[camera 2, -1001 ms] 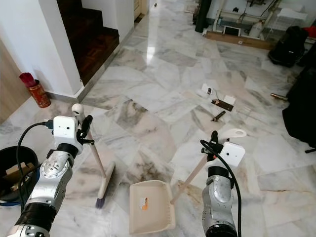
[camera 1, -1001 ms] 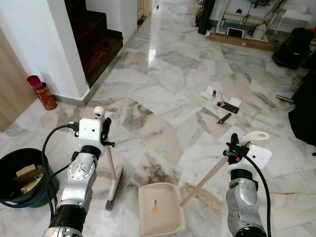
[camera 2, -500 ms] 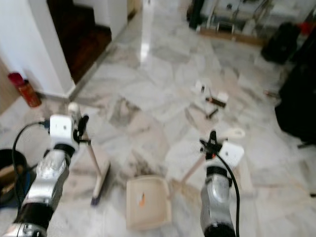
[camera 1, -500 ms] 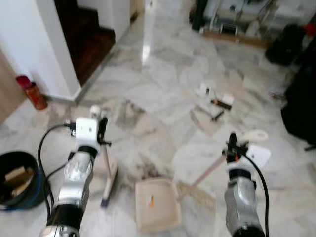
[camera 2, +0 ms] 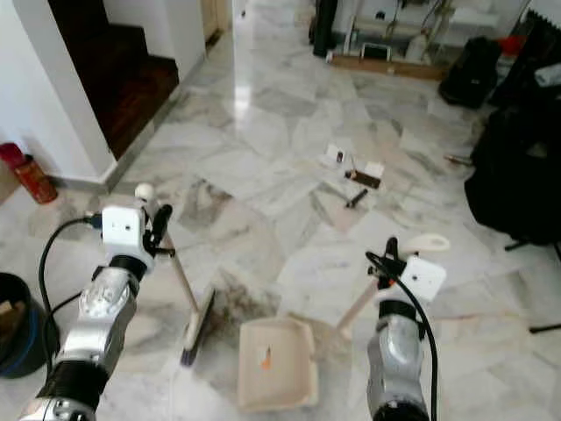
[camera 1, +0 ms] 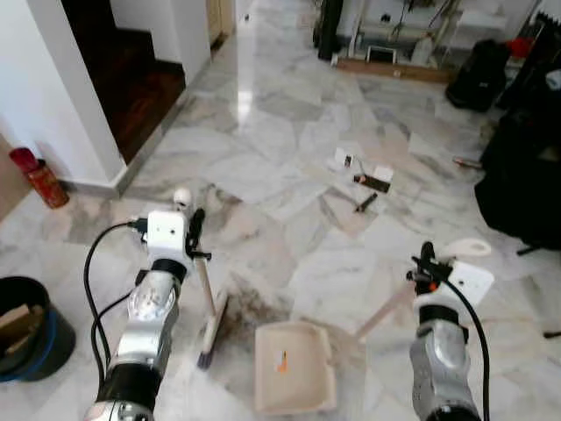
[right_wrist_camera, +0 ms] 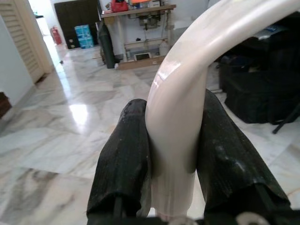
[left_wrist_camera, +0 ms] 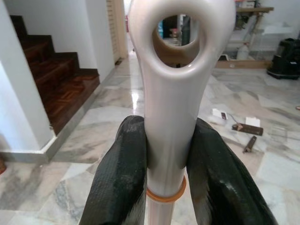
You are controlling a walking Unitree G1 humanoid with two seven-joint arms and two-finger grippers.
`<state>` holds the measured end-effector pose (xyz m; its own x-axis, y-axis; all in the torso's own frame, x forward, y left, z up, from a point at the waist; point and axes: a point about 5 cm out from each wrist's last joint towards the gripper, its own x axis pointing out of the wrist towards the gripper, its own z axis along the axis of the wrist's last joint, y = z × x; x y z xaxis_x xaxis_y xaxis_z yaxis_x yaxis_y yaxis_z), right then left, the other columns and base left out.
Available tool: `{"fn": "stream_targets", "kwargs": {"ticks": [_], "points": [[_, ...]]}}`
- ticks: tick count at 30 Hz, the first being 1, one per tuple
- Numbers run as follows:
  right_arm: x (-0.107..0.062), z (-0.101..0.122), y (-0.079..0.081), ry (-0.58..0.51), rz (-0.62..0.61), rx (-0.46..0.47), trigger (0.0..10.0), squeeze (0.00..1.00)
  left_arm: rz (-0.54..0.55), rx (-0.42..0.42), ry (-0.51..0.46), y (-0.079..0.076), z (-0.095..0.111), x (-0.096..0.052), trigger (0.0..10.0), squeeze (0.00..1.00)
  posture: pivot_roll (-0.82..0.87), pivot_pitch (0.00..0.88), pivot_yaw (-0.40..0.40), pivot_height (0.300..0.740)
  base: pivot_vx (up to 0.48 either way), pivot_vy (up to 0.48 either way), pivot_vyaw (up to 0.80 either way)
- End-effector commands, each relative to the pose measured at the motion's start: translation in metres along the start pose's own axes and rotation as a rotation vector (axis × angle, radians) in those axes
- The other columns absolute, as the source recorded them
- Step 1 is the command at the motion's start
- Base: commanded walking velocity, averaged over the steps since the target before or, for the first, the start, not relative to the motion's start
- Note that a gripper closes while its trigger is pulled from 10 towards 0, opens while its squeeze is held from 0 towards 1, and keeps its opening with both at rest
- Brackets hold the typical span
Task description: Sweep floor
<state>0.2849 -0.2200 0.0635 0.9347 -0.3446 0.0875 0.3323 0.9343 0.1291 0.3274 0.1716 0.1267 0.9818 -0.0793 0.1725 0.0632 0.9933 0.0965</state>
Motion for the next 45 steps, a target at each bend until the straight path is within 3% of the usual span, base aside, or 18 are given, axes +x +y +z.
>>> {"fn": "stream_targets", "kwargs": {"ticks": [1,24,45], "points": [[0.007,0.015,-0.011,-0.072,-0.038,-0.006,10.0,0.00,-0.007,-0.002,-0.045,-0.003,0.009,0.007,10.0,0.00,0.14,0.075,-0.069,0.740,0.000,0.000,0.00],[0.005,0.016,0.002,-0.079,0.023,-0.012,10.0,0.00,-0.015,-0.012,-0.044,-0.006,0.005,0.006,10.0,0.00,0.13,0.043,-0.077,0.740,0.279,0.000,0.00],[0.006,0.017,0.007,-0.077,0.062,-0.013,10.0,0.00,0.006,-0.006,-0.046,-0.001,0.006,0.005,10.0,0.00,0.13,0.091,-0.085,0.740,0.362,0.000,0.00]]}}
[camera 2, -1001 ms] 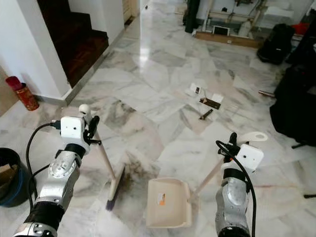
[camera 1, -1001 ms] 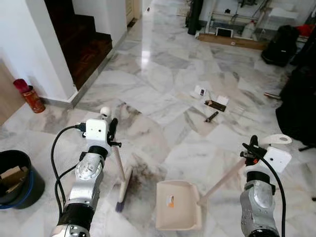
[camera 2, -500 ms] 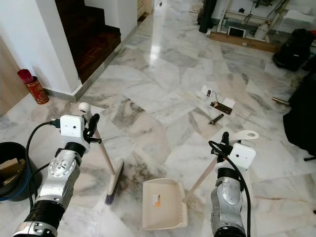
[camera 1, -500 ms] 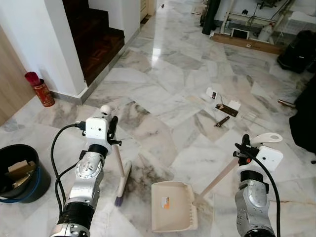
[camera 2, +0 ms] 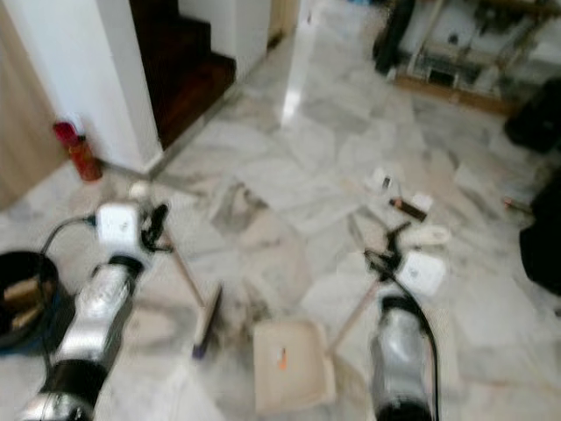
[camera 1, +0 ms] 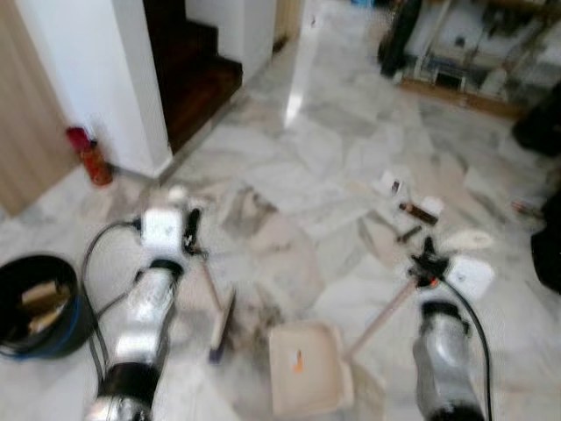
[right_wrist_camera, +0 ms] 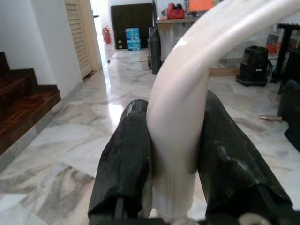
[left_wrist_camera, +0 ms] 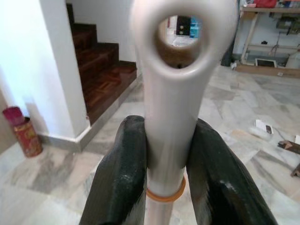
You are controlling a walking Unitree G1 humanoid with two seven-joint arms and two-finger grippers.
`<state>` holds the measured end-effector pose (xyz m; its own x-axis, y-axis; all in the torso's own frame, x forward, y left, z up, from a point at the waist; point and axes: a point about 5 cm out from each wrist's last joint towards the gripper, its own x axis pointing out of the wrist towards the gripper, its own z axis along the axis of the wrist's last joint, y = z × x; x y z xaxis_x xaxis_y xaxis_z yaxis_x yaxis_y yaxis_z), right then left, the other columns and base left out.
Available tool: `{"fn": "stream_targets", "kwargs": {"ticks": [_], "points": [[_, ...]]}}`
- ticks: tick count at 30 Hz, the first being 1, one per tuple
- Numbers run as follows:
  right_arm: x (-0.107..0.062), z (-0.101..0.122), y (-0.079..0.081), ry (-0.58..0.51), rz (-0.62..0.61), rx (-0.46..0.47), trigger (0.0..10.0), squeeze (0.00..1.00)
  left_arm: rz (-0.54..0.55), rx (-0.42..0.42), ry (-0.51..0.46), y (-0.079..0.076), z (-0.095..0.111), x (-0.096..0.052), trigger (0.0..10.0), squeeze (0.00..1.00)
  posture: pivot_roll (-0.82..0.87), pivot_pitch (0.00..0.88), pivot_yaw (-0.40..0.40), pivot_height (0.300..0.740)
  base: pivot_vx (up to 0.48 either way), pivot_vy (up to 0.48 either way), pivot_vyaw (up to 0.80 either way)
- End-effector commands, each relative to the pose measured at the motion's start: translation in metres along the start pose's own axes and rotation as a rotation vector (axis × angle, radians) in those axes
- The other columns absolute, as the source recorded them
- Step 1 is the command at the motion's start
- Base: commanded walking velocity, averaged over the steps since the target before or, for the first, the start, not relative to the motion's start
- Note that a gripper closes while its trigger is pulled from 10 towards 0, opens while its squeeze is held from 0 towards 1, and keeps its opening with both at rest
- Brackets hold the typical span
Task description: Sweep floor
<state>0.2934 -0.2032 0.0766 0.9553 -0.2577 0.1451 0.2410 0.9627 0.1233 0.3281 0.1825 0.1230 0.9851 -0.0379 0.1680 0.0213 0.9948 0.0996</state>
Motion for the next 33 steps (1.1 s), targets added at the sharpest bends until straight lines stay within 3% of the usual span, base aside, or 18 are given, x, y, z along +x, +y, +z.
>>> {"fn": "stream_targets", "kwargs": {"ticks": [1,33], "points": [[0.0017,0.0068,-0.0132,-0.030,-0.032,-0.020,10.0,0.00,-0.034,-0.016,-0.054,-0.0119,0.0104,0.0052,10.0,0.00,0.13,0.095,-0.086,0.740,0.424,0.000,0.00],[0.0022,0.0058,-0.0128,-0.013,-0.026,-0.014,10.0,0.00,-0.033,-0.017,-0.058,-0.0126,0.0112,0.0054,10.0,0.00,0.13,0.108,-0.090,0.740,0.425,0.000,0.00]]}}
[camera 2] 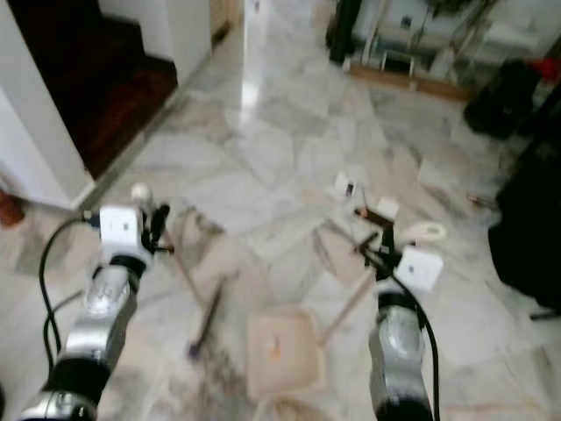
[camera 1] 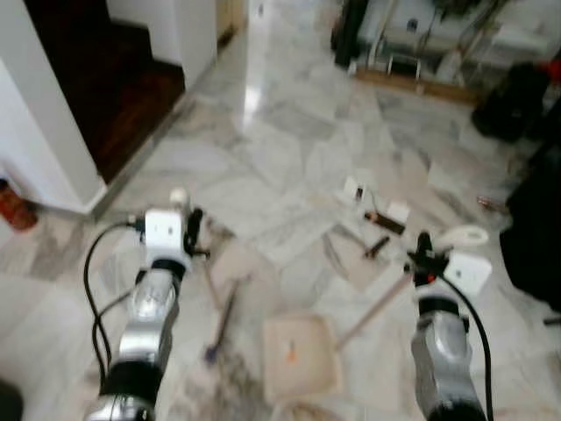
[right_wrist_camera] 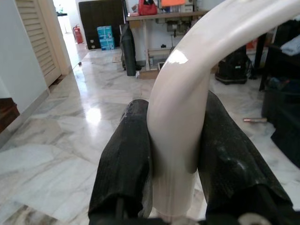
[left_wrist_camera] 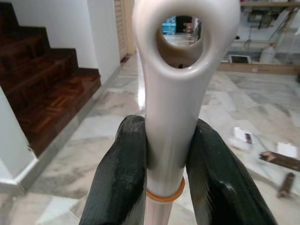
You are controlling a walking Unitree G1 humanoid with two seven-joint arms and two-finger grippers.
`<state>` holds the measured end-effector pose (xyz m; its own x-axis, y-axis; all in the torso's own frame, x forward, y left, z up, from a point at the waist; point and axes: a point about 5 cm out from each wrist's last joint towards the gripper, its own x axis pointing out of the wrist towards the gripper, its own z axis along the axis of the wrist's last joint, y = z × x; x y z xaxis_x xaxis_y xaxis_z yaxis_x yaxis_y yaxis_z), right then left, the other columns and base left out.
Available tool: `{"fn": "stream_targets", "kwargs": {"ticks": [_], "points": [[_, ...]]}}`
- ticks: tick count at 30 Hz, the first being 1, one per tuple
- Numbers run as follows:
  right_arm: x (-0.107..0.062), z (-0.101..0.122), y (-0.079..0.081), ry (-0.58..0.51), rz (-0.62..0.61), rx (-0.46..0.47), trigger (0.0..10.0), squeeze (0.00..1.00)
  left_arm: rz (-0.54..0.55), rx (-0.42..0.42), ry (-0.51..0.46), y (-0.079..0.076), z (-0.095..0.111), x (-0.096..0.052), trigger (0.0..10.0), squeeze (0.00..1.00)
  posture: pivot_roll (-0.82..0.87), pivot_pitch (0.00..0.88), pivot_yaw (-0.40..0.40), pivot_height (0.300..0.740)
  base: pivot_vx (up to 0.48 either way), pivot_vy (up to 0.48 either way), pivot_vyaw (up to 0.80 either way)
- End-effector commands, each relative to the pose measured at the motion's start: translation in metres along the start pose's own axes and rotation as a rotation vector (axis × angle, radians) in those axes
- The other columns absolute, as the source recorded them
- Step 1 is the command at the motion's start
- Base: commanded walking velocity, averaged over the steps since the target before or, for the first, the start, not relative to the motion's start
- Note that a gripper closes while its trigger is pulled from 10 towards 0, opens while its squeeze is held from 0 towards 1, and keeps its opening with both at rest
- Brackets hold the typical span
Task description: Sweep floor
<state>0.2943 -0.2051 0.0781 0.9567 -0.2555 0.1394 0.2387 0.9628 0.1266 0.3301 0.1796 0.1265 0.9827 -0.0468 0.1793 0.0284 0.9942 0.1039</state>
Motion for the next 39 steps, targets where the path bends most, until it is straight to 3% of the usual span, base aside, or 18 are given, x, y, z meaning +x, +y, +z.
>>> {"fn": "stream_targets", "kwargs": {"ticks": [1,25,39], "points": [[0.0006,0.0042,-0.0114,-0.019,-0.028,-0.018,10.0,0.00,-0.025,-0.021,-0.046,-0.0101,0.0078,0.0028,10.0,0.00,0.13,0.108,-0.090,0.740,0.431,0.000,0.00],[0.0003,0.0035,-0.0112,-0.012,-0.025,-0.013,10.0,0.00,-0.028,-0.023,-0.047,-0.0105,0.0079,0.0026,10.0,0.00,0.13,0.104,-0.091,0.740,0.432,0.000,0.00],[0.0003,0.0033,-0.0097,-0.015,-0.024,-0.008,10.0,0.00,-0.029,-0.022,-0.048,-0.0098,0.0084,0.0032,10.0,0.00,0.14,0.102,-0.087,0.740,0.428,0.000,-0.50]]}}
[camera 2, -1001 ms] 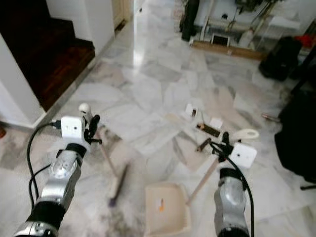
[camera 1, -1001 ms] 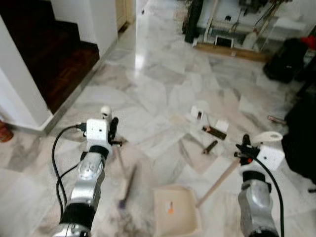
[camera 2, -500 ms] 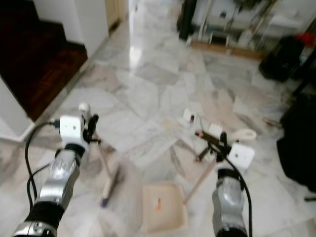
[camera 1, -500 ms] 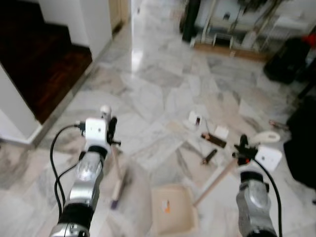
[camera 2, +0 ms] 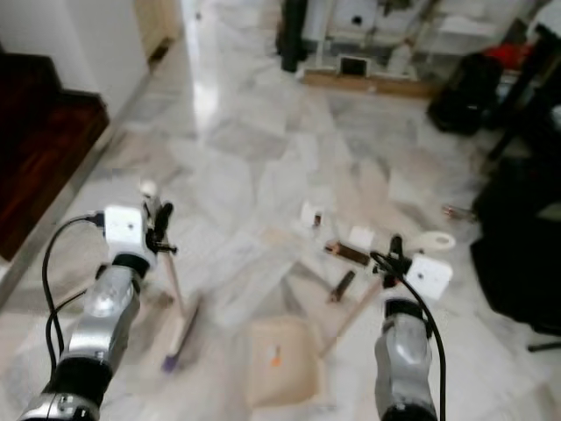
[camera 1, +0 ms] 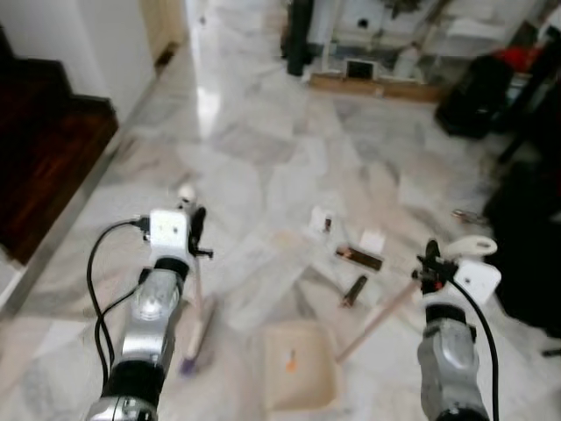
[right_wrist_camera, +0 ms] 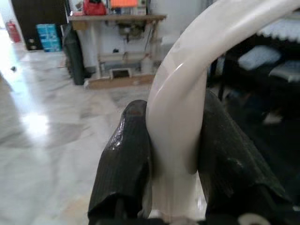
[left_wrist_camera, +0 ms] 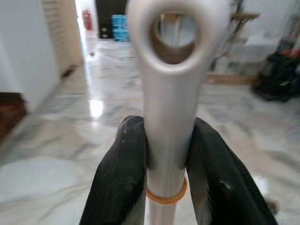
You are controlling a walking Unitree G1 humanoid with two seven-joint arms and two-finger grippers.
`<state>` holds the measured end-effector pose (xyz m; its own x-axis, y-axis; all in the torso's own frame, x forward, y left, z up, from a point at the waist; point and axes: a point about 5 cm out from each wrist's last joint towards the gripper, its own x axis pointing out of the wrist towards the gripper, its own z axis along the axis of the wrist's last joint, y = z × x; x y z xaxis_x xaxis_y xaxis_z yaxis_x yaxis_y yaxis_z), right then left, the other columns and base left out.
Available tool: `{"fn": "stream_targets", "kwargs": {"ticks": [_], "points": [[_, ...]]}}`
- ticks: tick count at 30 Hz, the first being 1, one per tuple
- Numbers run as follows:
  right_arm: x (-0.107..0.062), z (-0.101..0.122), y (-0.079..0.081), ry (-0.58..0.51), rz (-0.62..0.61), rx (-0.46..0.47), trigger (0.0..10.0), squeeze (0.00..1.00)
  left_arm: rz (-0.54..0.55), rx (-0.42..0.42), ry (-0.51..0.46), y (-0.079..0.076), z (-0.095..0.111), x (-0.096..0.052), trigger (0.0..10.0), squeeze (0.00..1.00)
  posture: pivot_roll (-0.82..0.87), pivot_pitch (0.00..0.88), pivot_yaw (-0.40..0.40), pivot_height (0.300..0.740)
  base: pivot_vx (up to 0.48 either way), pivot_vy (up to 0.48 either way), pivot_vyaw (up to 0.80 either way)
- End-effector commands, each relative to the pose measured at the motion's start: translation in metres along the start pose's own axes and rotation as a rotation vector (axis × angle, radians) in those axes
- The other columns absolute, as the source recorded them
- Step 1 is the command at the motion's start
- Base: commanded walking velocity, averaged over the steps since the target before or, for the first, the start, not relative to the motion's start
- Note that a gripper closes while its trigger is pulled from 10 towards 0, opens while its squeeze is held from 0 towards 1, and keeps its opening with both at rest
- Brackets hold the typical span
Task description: Sweep floor
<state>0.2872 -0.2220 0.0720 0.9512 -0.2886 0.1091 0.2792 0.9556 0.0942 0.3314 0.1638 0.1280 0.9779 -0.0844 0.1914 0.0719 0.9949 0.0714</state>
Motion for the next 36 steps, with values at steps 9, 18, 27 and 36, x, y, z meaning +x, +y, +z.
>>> {"fn": "stream_targets", "kwargs": {"ticks": [9,18,27,36], "points": [[0.0032,0.0067,0.0094,-0.039,0.011,0.030,10.0,0.00,0.007,0.022,-0.035,0.0060,0.0067,0.0020,10.0,0.00,0.14,0.097,-0.083,0.740,0.427,0.000,0.00],[0.0031,0.0058,0.0092,-0.032,0.009,0.036,10.0,0.00,0.006,0.021,-0.036,0.0060,0.0069,0.0019,10.0,0.00,0.14,0.098,-0.084,0.740,0.426,0.000,-0.23],[0.0037,0.0060,0.0094,-0.033,0.011,0.033,10.0,0.00,0.006,0.019,-0.036,0.0052,0.0067,0.0022,10.0,0.00,0.14,0.096,-0.085,0.740,0.422,0.000,-0.32],[0.0034,0.0053,0.0088,-0.027,0.010,0.036,10.0,0.00,0.018,0.017,-0.041,0.0069,0.0068,0.0020,10.0,0.00,0.14,0.096,-0.087,0.740,0.309,0.000,-0.60]]}}
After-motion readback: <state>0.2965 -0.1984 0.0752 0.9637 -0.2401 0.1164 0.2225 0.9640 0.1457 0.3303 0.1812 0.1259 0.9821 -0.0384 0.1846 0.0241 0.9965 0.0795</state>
